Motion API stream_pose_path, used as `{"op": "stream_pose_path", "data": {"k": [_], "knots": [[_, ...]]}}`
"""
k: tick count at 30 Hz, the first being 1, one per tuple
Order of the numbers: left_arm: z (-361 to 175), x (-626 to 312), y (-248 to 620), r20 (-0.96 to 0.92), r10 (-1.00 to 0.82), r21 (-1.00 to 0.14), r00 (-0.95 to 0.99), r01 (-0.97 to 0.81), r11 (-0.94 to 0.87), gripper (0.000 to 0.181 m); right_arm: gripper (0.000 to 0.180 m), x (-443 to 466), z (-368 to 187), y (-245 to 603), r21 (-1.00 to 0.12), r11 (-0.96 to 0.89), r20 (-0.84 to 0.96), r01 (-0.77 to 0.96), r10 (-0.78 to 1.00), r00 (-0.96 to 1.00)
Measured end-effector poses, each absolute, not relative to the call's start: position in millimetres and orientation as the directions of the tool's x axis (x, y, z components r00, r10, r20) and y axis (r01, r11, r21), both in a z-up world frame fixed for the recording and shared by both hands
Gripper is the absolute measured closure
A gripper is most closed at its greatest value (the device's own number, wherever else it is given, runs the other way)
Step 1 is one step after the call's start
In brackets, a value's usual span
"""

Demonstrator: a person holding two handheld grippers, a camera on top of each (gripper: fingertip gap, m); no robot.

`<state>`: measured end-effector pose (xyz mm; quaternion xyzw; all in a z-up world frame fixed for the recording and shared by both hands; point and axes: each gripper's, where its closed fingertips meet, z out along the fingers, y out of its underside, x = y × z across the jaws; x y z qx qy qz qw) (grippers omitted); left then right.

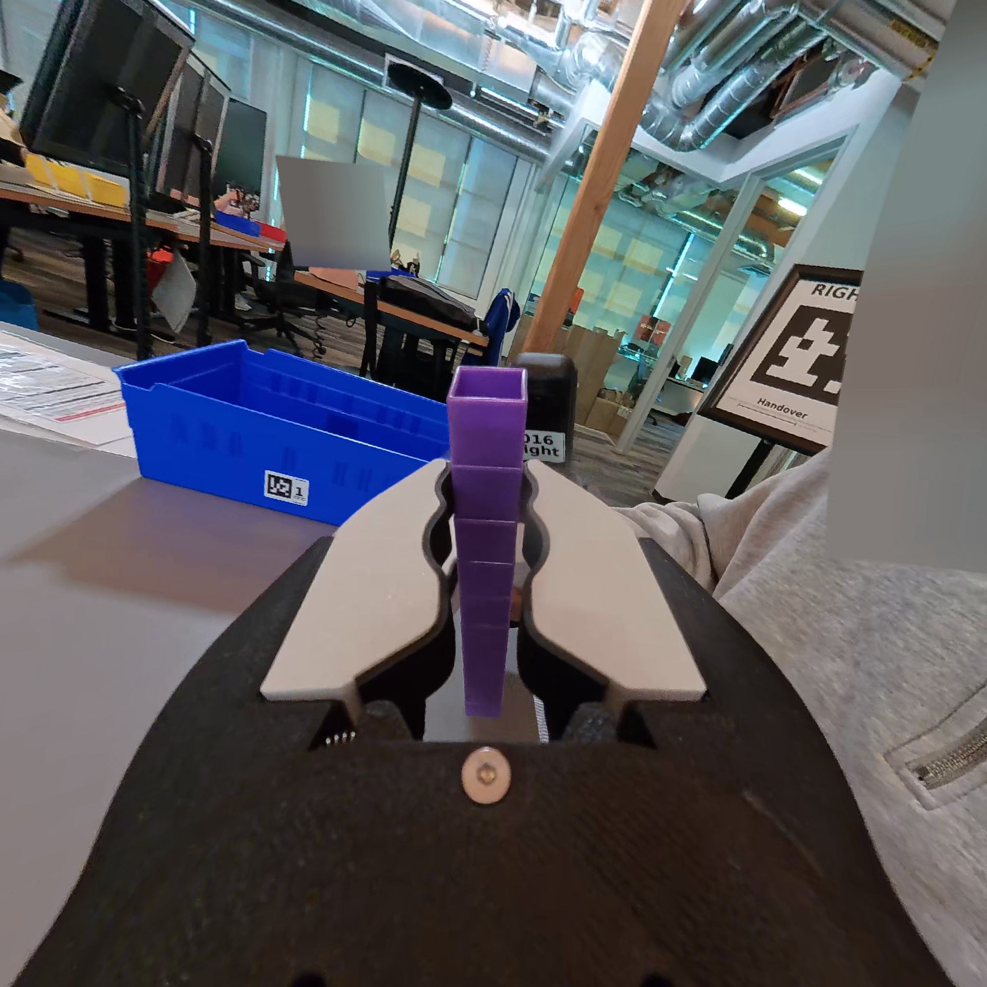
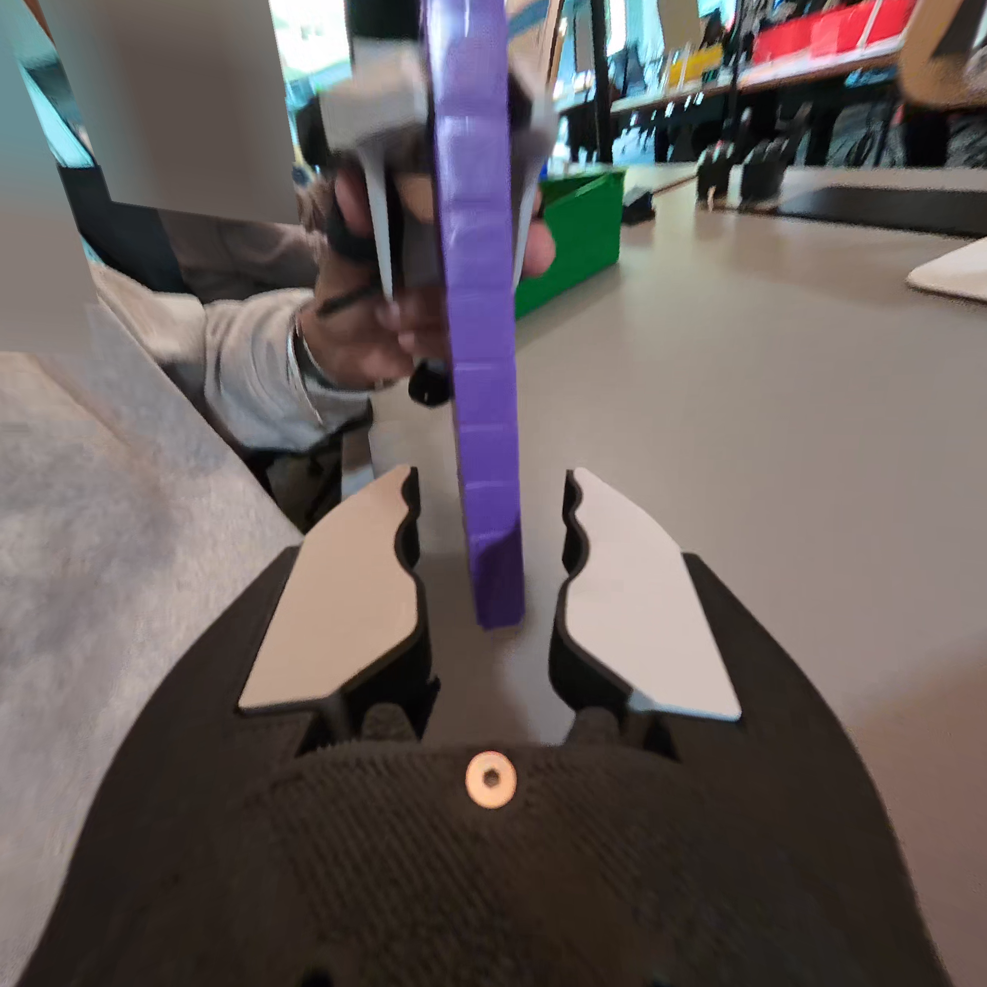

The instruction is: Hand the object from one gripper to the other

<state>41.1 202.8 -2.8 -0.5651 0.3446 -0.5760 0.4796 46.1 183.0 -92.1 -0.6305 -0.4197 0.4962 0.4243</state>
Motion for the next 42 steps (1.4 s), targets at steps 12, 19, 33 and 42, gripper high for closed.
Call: {"op": "stream_pose_path", "data": {"k": [12, 19, 33, 42], "knots": [[17, 29, 206, 0.371, -0.928, -0.892, 0.041, 0.292, -0.344, 0.137, 0.158, 37, -99, 170, -0.956, -0.259, -0.246, 0.139, 0.963, 0.106], [13, 34, 210, 0.398, -0.916, -0.878, 0.057, 0.314, -0.362, 0.091, 0.158, 69, -43, 190, -0.947, -0.304, -0.317, -0.109, 0.937, 0.143], [-9, 40, 215, 0.478, -0.878, -0.851, 0.036, 0.267, -0.452, 0.132, 0.159, 66, -48, 189, -0.921, -0.373, -0.386, -0.111, 0.913, 0.13], [-10, 47, 210, 0.456, -0.889, -0.868, 0.043, 0.24, -0.434, 0.121, 0.158, 43, -80, 175, -0.905, -0.424, -0.421, 0.014, 0.901, 0.102]]}}
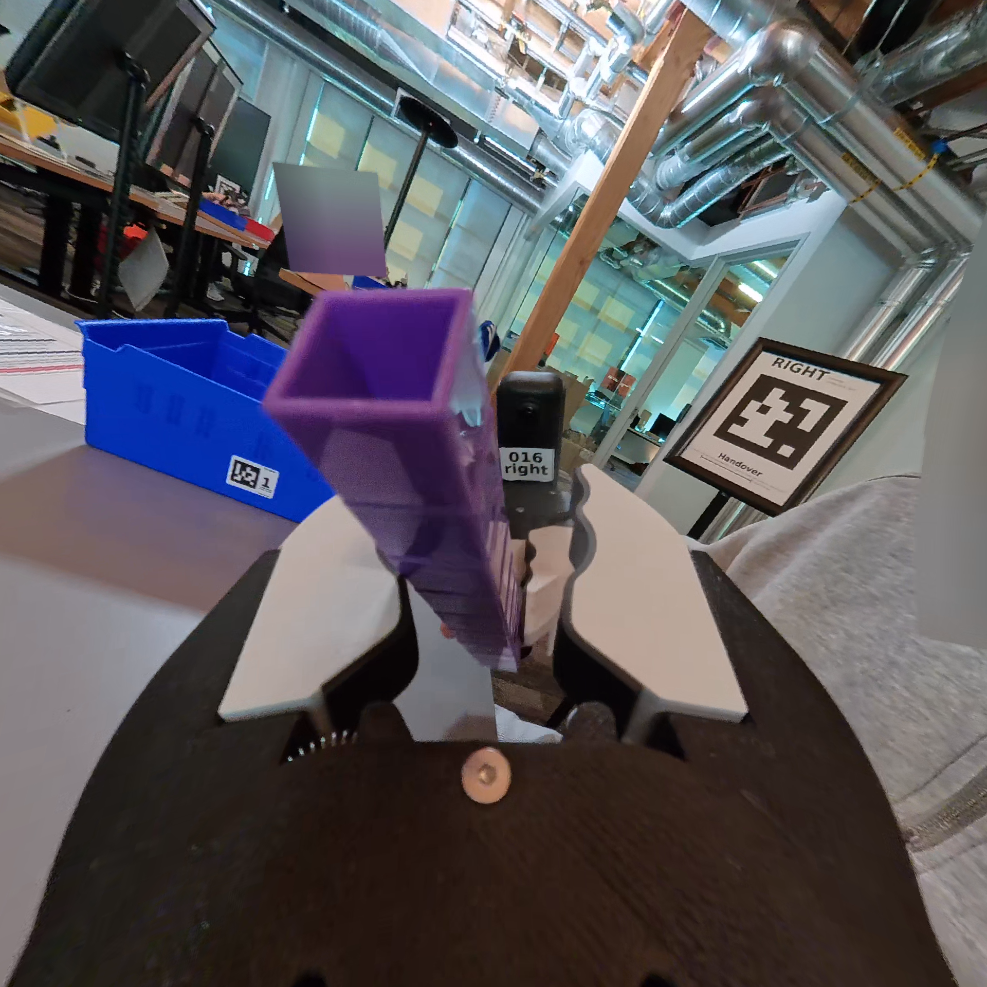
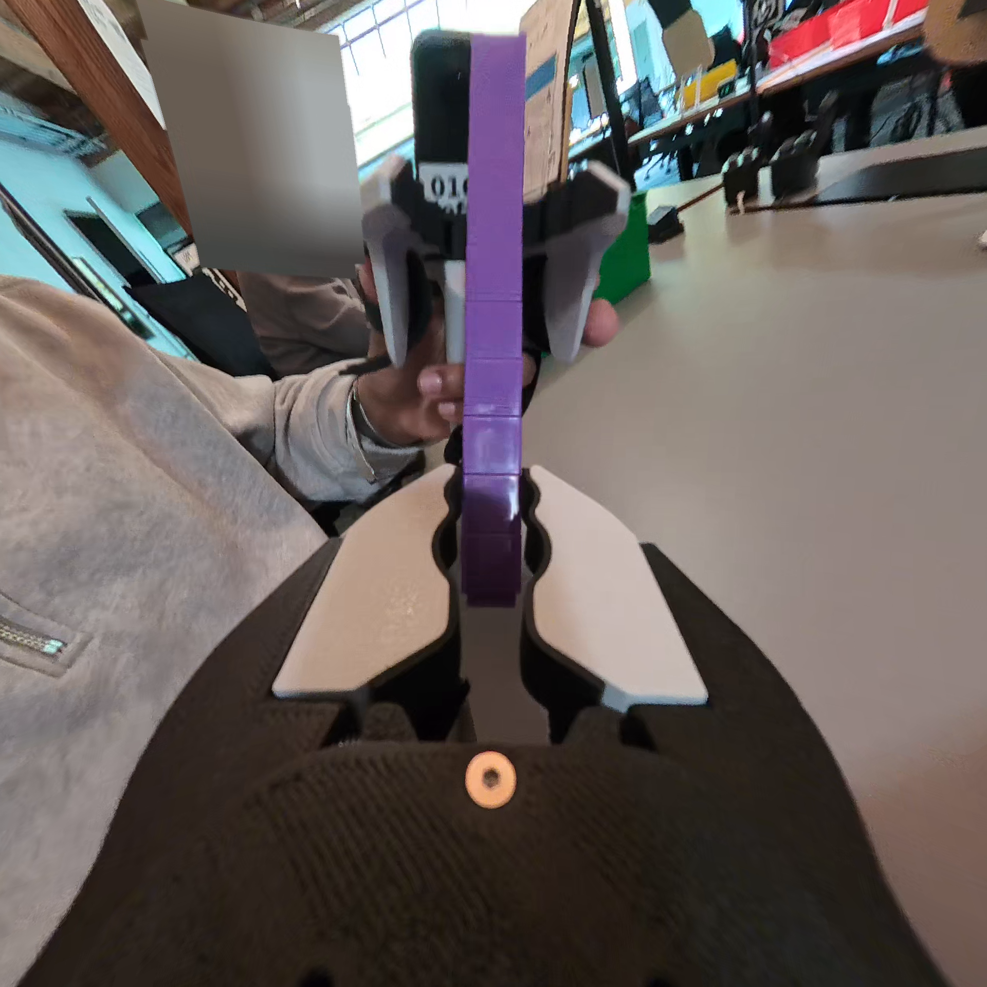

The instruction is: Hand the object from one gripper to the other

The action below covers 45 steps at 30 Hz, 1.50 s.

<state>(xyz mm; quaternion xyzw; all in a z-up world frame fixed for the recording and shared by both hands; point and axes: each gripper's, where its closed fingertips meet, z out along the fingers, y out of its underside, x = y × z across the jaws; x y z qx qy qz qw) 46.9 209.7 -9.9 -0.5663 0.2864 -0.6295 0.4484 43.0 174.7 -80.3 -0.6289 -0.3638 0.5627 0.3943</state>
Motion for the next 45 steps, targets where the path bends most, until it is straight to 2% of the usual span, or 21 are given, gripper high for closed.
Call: {"op": "stream_pose_path", "data": {"k": [4, 5, 8, 11, 17, 21, 25, 26, 30, 33, 40, 45], "knots": [[-10, 48, 202, 0.482, -0.876, -0.854, -0.028, 0.209, -0.476, 0.153, 0.158, 30, -94, 164, -0.901, -0.427, -0.421, 0.074, 0.903, 0.081], [-11, 48, 201, 0.496, -0.867, -0.846, -0.043, 0.204, -0.493, 0.154, 0.158, 28, -96, 162, -0.9, -0.428, -0.423, 0.082, 0.903, 0.074], [-14, 50, 198, 0.522, -0.85, -0.832, -0.073, 0.178, -0.526, 0.158, 0.13, 24, -97, 160, -0.9, -0.428, -0.424, 0.08, 0.904, 0.064], [-18, 56, 192, 0.519, -0.85, -0.839, -0.089, 0.137, -0.527, 0.158, 0.124, 26, -90, 165, -0.929, -0.368, -0.362, 0.043, 0.927, 0.1], [-18, 65, 175, 0.495, -0.852, -0.848, -0.171, 0.116, -0.516, 0.157, 0.13, 21, -82, 156, -0.932, -0.361, -0.36, 0.013, 0.931, 0.062], [-23, 70, 174, 0.497, -0.854, -0.847, -0.156, 0.125, -0.516, 0.158, 0.135, 15, -79, 151, -0.918, -0.397, -0.397, -0.016, 0.917, 0.043], [-26, 74, 173, 0.499, -0.855, -0.848, -0.137, 0.124, -0.515, 0.158, 0.156, 11, -88, 151, -0.93, -0.366, -0.36, 0.039, 0.927, 0.102], [-26, 75, 172, 0.502, -0.853, -0.846, -0.142, 0.121, -0.519, 0.156, 0.156, 11, -89, 151, -0.934, -0.352, -0.344, 0.058, 0.932, 0.111], [-20, 73, 177, 0.492, -0.864, -0.848, -0.111, 0.163, -0.504, 0.116, 0.157, 15, -82, 151, -0.944, -0.329, -0.325, 0.027, 0.94, 0.107], [-13, 65, 187, 0.477, -0.876, -0.847, -0.072, 0.228, -0.48, 0.101, 0.157, 25, -70, 158, -0.942, -0.333, -0.335, -0.04, 0.936, 0.104], [-19, 60, 196, 0.513, -0.856, -0.823, -0.067, 0.243, -0.513, 0.105, 0.157, 54, -48, 179, -0.951, -0.291, -0.306, -0.106, 0.934, 0.182], [-21, 59, 199, 0.536, -0.841, -0.807, -0.078, 0.246, -0.537, 0.107, 0.157, 111, 1, 211, -0.98, -0.182, -0.197, -0.075, 0.897, 0.395]]}}
